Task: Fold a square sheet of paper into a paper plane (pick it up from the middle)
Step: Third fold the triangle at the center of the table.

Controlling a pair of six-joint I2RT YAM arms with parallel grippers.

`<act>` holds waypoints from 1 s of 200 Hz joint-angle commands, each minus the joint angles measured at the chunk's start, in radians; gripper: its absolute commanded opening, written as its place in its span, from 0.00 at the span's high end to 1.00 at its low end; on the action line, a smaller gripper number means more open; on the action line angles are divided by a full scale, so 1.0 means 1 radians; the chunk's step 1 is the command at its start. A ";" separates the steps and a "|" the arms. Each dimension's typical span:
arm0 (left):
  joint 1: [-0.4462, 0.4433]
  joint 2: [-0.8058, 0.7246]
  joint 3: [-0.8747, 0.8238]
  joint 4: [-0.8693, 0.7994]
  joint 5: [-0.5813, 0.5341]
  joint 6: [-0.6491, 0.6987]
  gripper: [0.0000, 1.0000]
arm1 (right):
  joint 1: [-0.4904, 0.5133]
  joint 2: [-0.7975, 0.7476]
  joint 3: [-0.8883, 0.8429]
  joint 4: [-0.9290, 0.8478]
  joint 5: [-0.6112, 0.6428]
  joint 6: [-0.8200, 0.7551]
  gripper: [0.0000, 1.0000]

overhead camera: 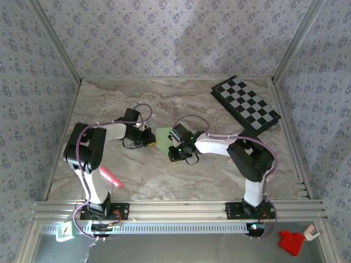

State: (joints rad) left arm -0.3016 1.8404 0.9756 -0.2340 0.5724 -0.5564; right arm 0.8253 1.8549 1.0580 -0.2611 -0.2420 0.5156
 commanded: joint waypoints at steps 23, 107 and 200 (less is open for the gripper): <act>0.045 -0.053 0.047 -0.056 -0.158 0.015 0.91 | 0.002 0.037 -0.059 -0.230 0.082 -0.019 0.88; 0.013 -0.304 -0.145 0.110 -0.074 -0.263 0.69 | -0.027 -0.140 0.006 0.006 0.000 -0.005 0.76; -0.109 -0.248 -0.204 0.248 -0.010 -0.393 0.74 | -0.075 -0.021 0.032 0.087 0.032 0.017 0.80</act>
State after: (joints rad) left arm -0.4019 1.5574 0.7815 -0.0544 0.5205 -0.9001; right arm 0.7696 1.7958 1.0592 -0.1886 -0.2245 0.5346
